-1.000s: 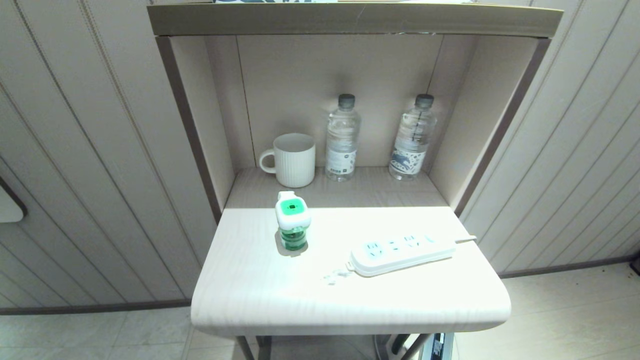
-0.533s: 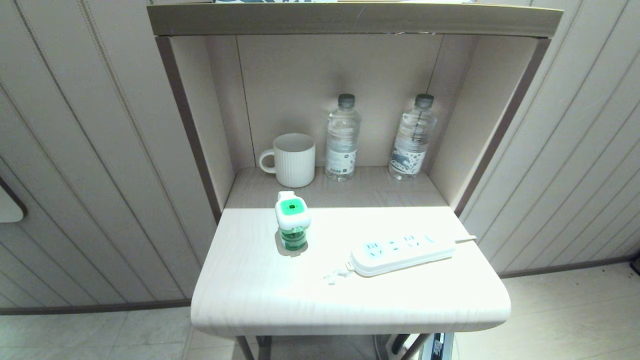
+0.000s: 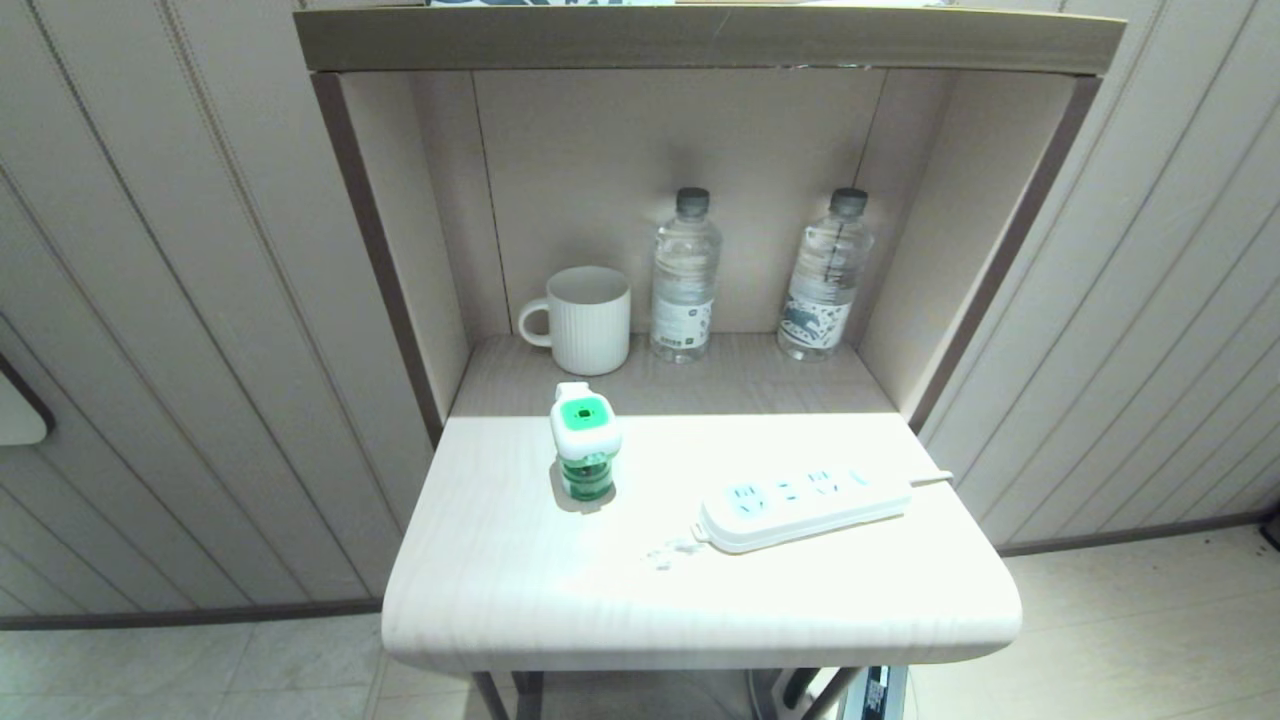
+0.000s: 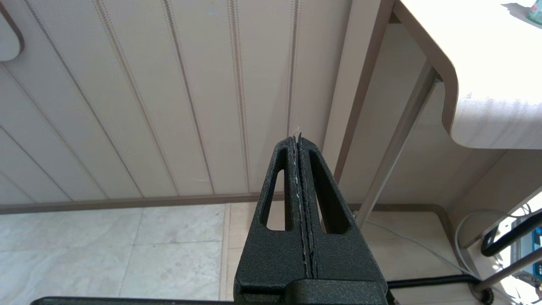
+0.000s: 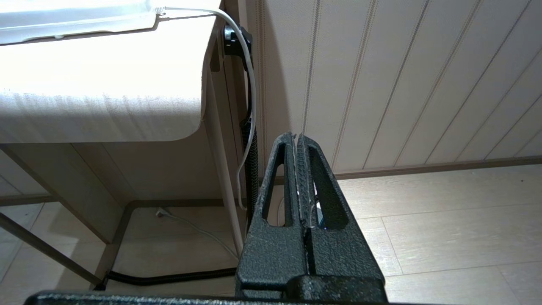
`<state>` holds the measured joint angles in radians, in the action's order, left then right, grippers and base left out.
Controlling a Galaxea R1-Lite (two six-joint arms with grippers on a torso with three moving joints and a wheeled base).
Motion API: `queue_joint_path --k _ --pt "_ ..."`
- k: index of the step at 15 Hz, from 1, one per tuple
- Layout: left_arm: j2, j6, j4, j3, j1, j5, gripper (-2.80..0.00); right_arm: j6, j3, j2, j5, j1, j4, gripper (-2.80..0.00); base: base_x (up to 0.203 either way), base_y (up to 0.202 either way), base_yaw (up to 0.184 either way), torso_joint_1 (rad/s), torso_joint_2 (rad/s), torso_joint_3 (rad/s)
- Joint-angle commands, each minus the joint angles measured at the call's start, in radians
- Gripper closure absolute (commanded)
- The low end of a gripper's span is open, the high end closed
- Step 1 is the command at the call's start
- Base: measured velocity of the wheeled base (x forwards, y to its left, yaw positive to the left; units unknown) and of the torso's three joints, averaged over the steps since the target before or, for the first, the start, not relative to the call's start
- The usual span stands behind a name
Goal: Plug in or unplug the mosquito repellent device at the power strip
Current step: Pick up the mosquito repellent liquid
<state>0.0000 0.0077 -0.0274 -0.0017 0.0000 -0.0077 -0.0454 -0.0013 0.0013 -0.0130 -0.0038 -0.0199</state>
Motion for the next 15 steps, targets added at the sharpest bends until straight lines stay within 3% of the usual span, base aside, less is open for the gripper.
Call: queue_joint_path --k 1,15 --pt "0.002 0.000 0.000 0.000 0.000 0.000 0.00 0.001 0.000 0.002 0.001 -0.001 0.000 0.00 0.000 0.000 0.000 0.000 0.00 0.000" --pt "0.003 -0.008 0.001 0.002 -0.001 0.000 0.00 -0.002 0.000 0.003 -0.001 0.001 0.000 0.00 0.000 0.000 0.000 0.000 0.00 0.000"
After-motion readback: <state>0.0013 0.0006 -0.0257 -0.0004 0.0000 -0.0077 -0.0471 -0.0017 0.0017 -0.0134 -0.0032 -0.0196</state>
